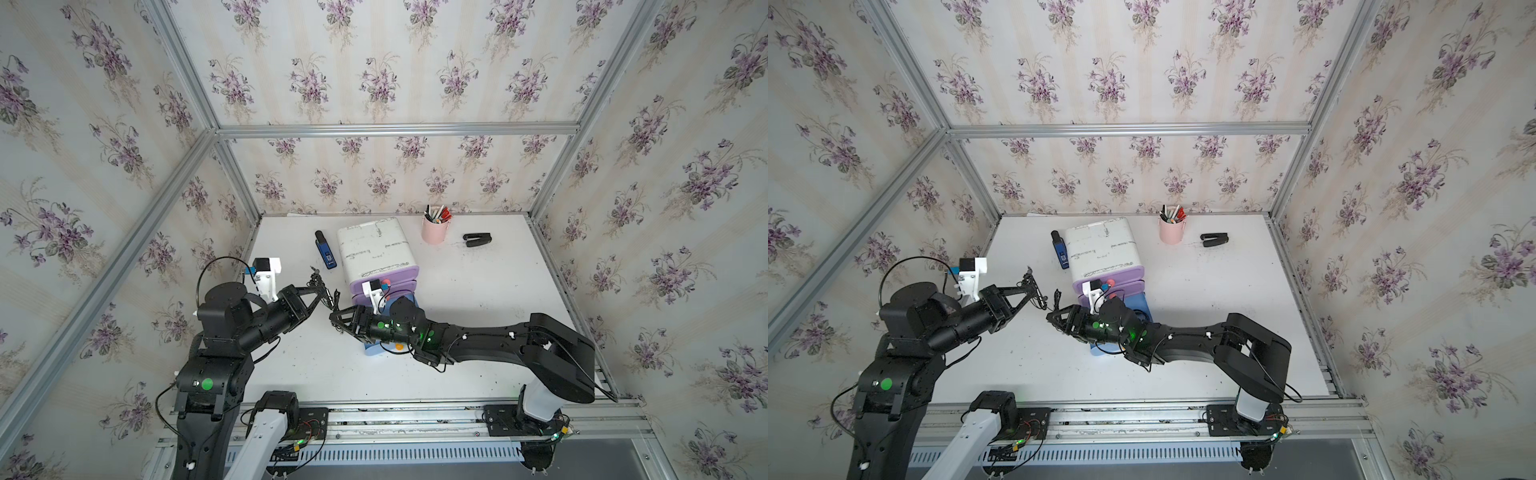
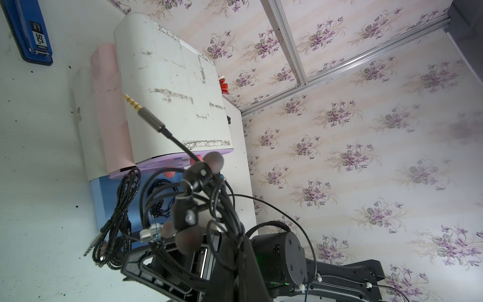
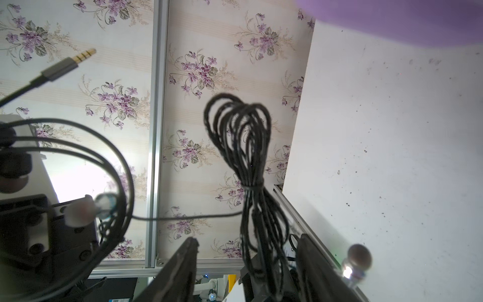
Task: Place the wired earphones into the drawer by color
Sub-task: Pick up the wired earphones from the center of the board.
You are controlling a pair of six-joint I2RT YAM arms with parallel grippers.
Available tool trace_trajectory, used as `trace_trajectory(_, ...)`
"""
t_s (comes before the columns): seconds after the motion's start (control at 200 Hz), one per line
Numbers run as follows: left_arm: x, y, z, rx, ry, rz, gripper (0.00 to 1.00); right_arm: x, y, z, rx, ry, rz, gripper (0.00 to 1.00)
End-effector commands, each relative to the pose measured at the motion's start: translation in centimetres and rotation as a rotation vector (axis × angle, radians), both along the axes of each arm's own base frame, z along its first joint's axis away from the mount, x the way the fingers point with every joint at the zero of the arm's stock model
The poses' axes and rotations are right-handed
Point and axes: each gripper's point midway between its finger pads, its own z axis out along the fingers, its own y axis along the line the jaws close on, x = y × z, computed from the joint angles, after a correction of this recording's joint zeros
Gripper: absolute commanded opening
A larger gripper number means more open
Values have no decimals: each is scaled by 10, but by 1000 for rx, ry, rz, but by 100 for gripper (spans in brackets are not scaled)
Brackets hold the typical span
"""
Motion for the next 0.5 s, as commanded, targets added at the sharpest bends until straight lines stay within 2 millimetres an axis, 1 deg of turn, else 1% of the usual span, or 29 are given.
trace_trajectory(0.0,-3,-3,10,-14,-28,-18,1,1,0,10,37,-20,6,63)
trace_trajectory(0.09,-4,-4,11,-17,-28,-23,1,5,0,11,34,-28,1,63)
trace_trajectory(0.345,-7,-5,12,-27,-23,-29,1,14,-1,5,10,-29,-1,63)
trace_trajectory(0.5,-6,-5,14,-35,-25,-31,2,16,6,4,7,-34,20,63)
